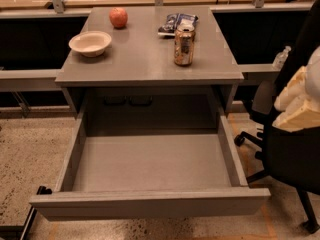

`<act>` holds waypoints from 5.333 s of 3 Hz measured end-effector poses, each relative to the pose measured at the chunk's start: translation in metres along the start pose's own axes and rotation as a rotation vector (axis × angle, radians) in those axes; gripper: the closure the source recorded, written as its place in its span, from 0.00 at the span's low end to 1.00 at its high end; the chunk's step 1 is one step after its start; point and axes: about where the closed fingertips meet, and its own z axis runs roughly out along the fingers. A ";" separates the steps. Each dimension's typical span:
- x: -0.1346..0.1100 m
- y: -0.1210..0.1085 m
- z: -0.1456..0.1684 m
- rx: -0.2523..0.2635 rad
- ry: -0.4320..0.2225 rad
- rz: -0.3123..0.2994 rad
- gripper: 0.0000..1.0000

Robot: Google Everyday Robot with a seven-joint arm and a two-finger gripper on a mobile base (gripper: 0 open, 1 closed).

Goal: Close top drawer

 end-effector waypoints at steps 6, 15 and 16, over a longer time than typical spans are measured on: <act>0.013 0.083 0.133 -0.305 0.028 -0.007 1.00; 0.045 0.102 0.258 -0.481 0.051 0.071 1.00; 0.045 0.102 0.258 -0.481 0.051 0.071 1.00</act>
Offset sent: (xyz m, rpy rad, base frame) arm -0.0049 -0.0018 -0.0125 -0.0050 0.0261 -0.0032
